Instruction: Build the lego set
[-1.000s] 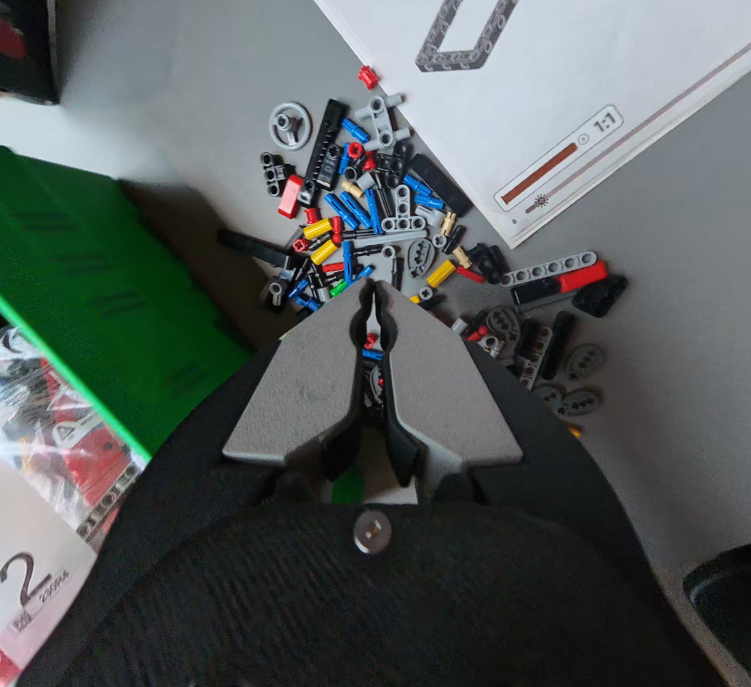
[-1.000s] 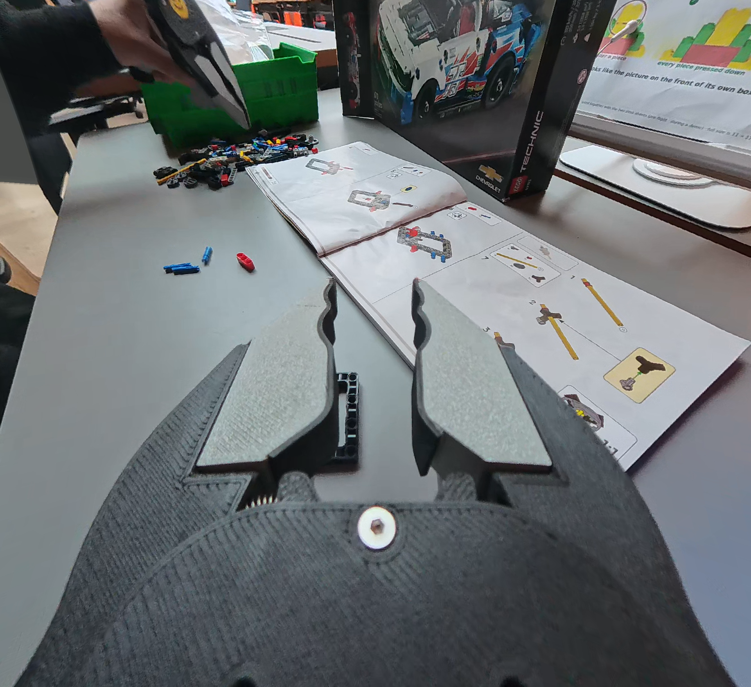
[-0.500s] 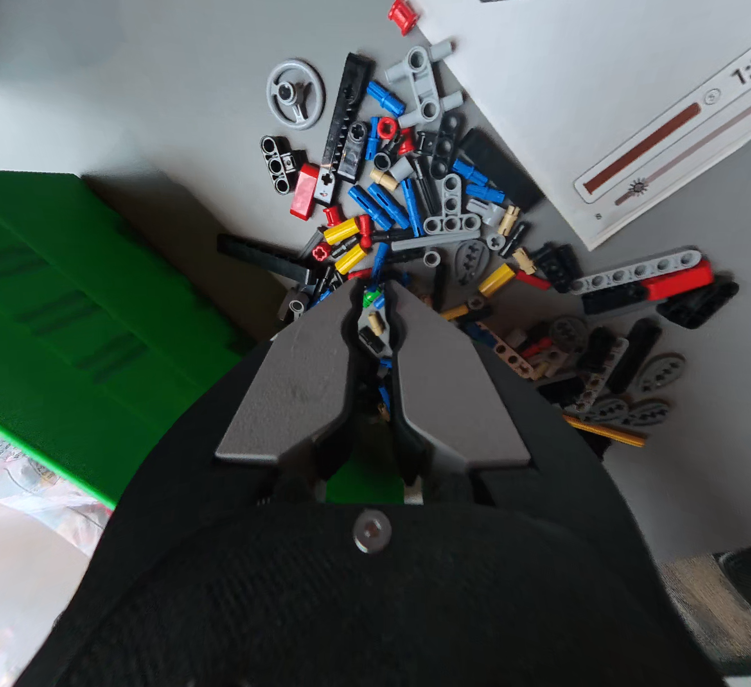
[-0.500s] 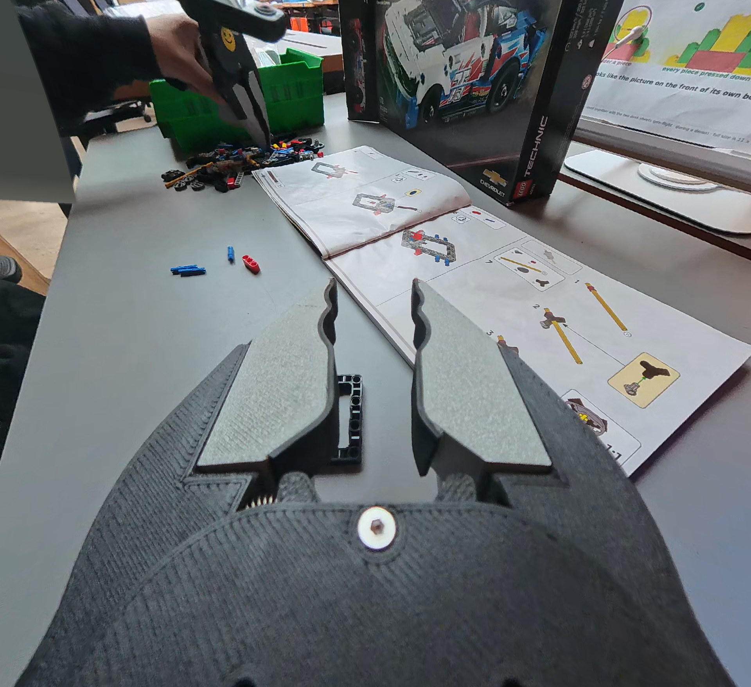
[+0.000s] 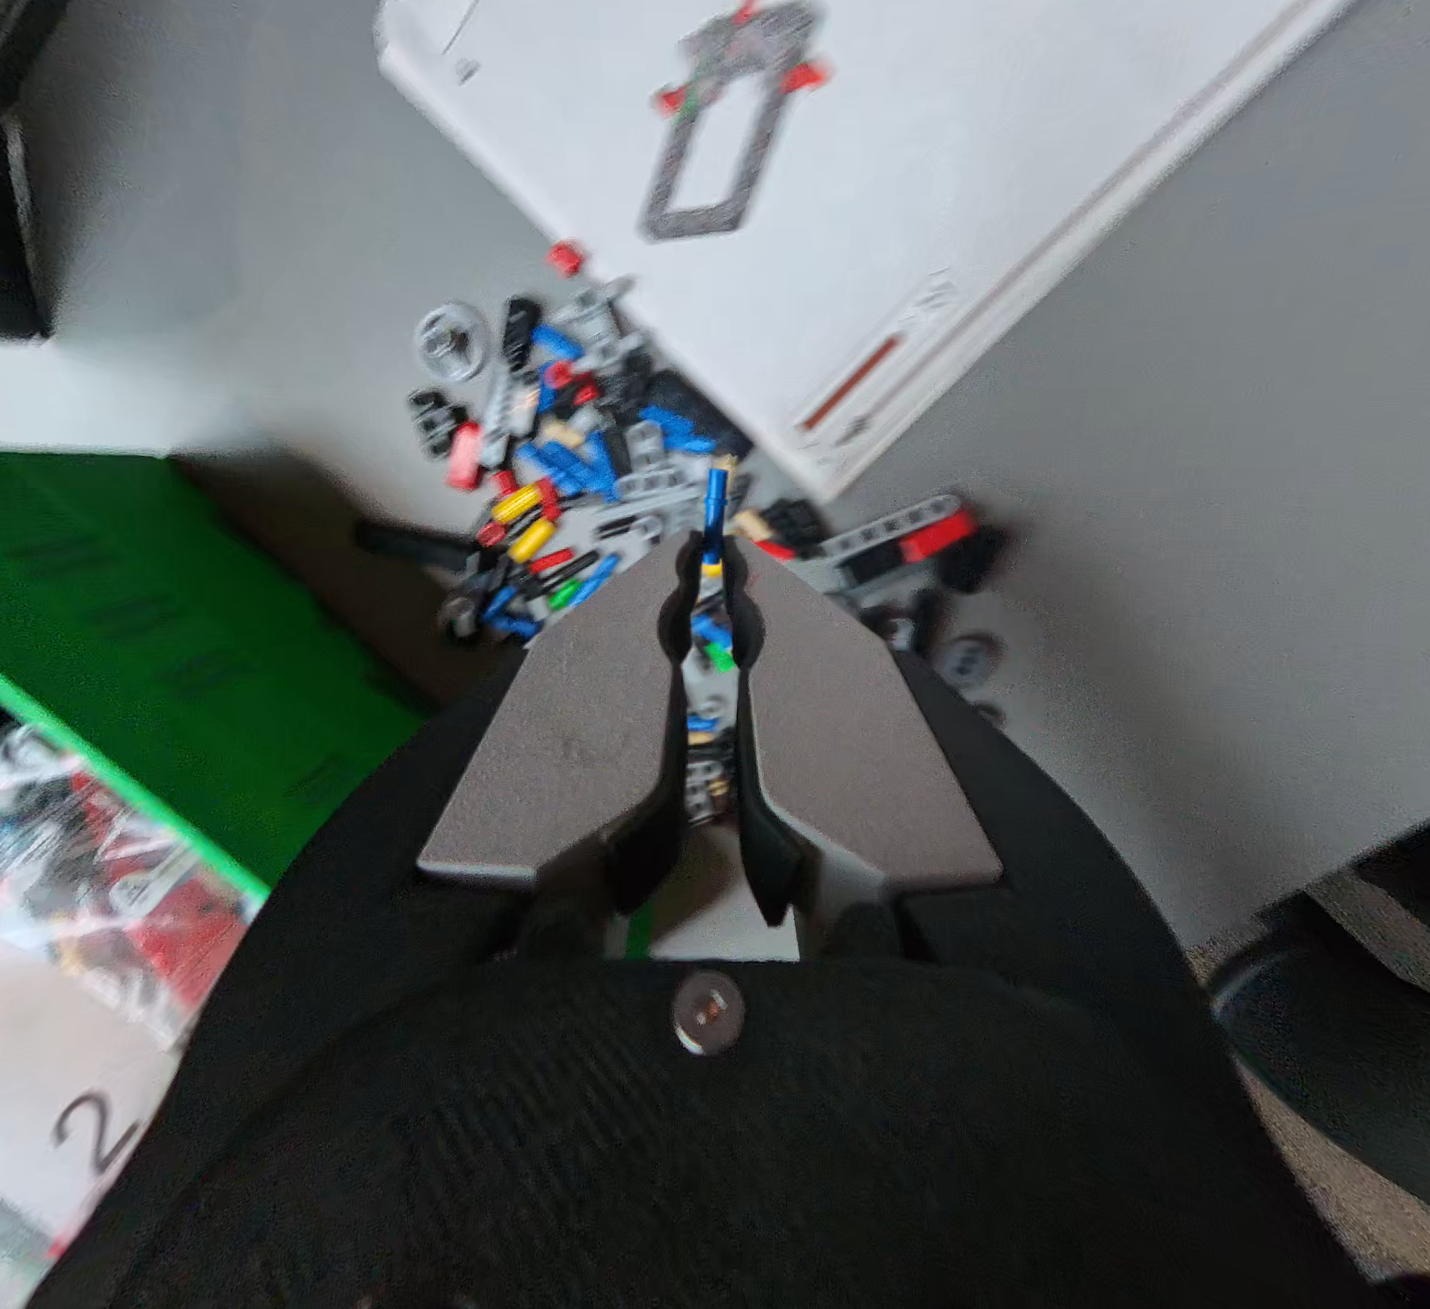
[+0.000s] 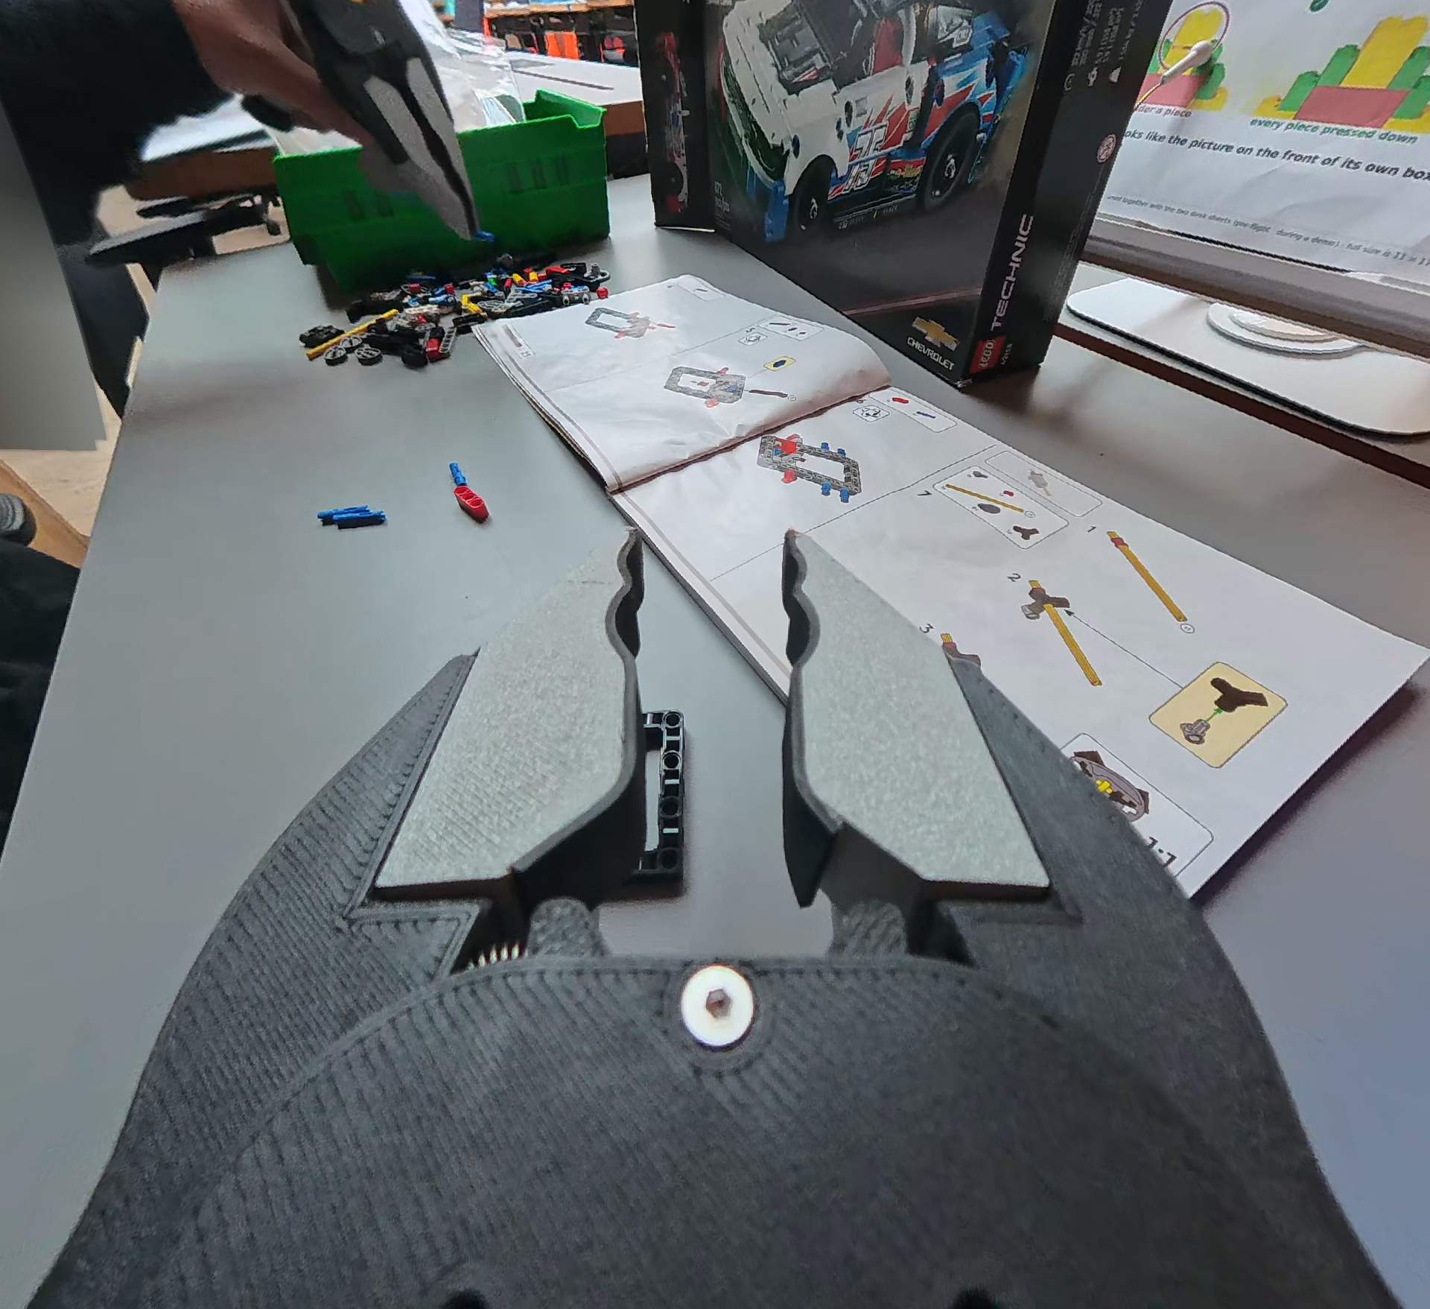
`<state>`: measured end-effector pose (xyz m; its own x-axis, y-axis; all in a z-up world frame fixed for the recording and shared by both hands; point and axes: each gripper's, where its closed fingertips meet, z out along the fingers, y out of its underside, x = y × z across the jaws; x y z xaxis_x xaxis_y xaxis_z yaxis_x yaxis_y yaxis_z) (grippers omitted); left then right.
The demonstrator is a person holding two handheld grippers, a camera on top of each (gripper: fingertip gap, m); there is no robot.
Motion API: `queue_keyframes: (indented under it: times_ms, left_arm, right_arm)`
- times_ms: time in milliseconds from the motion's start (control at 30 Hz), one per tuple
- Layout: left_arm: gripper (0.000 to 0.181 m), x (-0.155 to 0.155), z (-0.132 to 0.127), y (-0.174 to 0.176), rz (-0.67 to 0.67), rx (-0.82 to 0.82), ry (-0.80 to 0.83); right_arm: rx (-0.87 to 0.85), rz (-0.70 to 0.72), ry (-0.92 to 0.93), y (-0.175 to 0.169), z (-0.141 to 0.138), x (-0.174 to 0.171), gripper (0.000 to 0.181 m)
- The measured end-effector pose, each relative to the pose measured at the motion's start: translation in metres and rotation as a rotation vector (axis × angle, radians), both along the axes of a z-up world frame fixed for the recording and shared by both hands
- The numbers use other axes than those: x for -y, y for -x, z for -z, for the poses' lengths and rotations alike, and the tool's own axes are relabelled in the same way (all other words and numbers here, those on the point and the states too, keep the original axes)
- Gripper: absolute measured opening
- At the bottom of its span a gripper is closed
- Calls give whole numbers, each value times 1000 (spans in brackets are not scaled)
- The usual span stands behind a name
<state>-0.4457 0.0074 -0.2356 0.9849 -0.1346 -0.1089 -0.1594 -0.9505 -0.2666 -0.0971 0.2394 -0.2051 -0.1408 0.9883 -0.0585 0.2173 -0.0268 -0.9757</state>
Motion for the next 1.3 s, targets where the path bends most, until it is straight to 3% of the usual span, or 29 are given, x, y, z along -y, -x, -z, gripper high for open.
queue_keyframes:
  times_ms: [100, 200, 333, 433, 467, 667, 767, 867, 1000, 1133, 1300]
  left_arm:
    - [3, -23, -3, -86, 185, 64, -85]
    - [3, -39, 14, -162, 313, 137, -122]
    - [3, -37, 49, -211, 357, 223, -82]
    - [4, -43, 53, -224, 326, 304, -116]
    - [12, -42, 52, -228, 327, 336, -108]
    - [19, -64, 34, -219, 351, 284, -162]
    - [19, -77, 45, -210, 364, 236, -133]
    - [3, -77, 57, -219, 393, 314, -104]
    - [5, -64, 56, -225, 381, 352, -93]
    - [10, -48, 54, -229, 396, 369, -117]
    - [18, -30, 39, -226, 388, 385, -184]
  right_arm:
    - [-6, 1, -14, -1, -2, 1, 33]
    - [-9, 4, -20, -1, -3, 1, 33]
    - [-21, -3, -15, -2, -6, 3, 33]
    - [-29, -8, -31, -3, -8, 6, 32]
    - [-31, -8, -36, -3, -9, 7, 32]
    - [-33, -18, -34, -4, -10, 9, 32]
    - [-17, -72, -34, -2, -6, 19, 33]
    - [11, -168, -51, 2, -5, 43, 38]
    - [109, -299, -116, 29, -9, 105, 41]
    - [333, -414, -279, 69, 22, 145, 32]
    - [592, -494, -452, 107, 77, 153, 28]
